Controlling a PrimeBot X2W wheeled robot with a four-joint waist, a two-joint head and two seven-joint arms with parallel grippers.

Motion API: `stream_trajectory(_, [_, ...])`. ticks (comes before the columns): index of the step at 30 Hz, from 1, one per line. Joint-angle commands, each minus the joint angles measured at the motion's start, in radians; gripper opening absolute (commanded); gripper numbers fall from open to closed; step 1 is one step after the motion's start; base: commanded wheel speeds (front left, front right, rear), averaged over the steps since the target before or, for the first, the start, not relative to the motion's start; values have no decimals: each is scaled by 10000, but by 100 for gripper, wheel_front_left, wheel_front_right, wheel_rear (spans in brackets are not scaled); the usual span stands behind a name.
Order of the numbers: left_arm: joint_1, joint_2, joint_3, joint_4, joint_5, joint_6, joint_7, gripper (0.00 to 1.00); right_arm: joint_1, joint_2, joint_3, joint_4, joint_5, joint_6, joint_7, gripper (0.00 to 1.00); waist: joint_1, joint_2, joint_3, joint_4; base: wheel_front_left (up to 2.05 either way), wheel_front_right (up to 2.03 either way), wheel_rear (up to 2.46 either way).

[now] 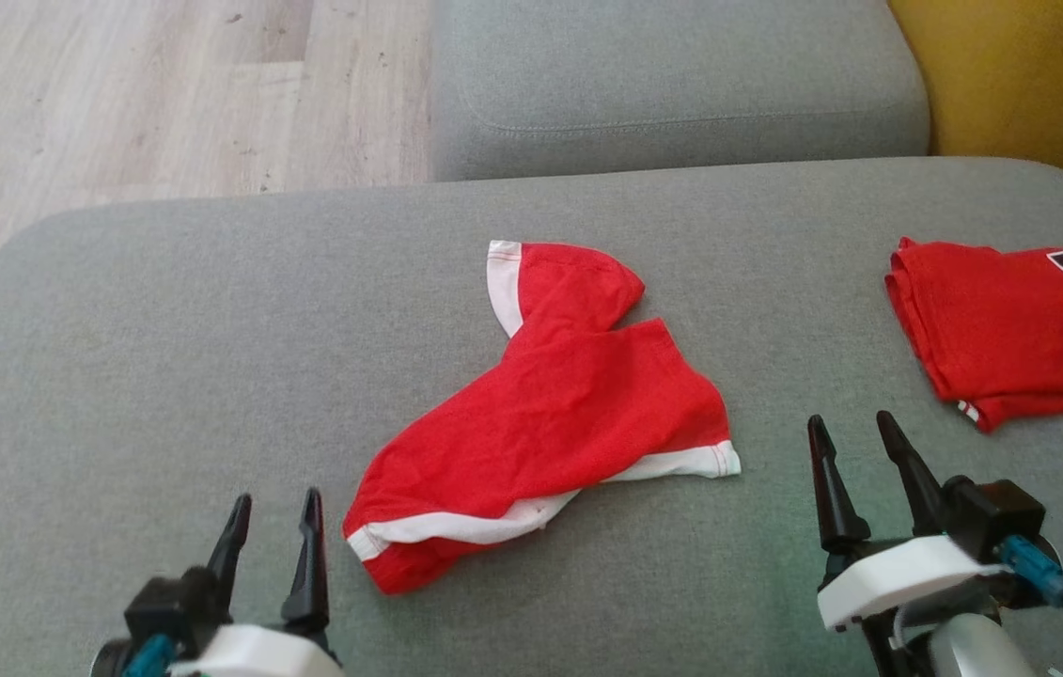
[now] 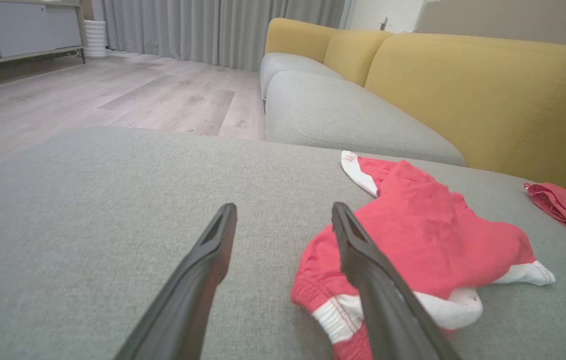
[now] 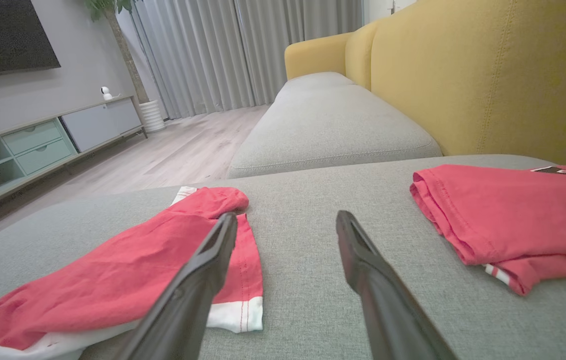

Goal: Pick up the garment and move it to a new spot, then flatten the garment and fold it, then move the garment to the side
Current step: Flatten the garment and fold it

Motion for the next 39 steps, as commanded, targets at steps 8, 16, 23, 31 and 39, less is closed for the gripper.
stream_trajectory(8, [53, -17, 814, -50, 353, 60, -203, 100, -297, -45, 419, -206, 67, 37, -51, 100, 0, 0, -124, 129, 0, 0, 0])
stream_trajectory(16, [256, -242, 992, -32, 630, -112, -208, 100, -294, -45, 664, -57, 160, 37, -113, 100, 0, 0, -163, 180, 0, 0, 0])
stream_trajectory(23, [227, -348, 1038, 26, 762, -245, -209, 100, -320, -45, 727, -7, 179, 37, -131, 100, 0, 0, -124, 169, 0, 0, 0])
stream_trajectory(31, [87, -581, 714, 283, 660, -464, 288, 100, -290, -45, 670, -8, 154, 37, -115, 100, 0, 0, -29, 188, 0, 0, 0])
stream_trajectory(39, [-163, -1139, 447, 474, -271, -946, 1467, 100, -311, -45, 683, -48, 128, 37, -57, 100, 0, 0, 182, 149, 0, 0, 0])
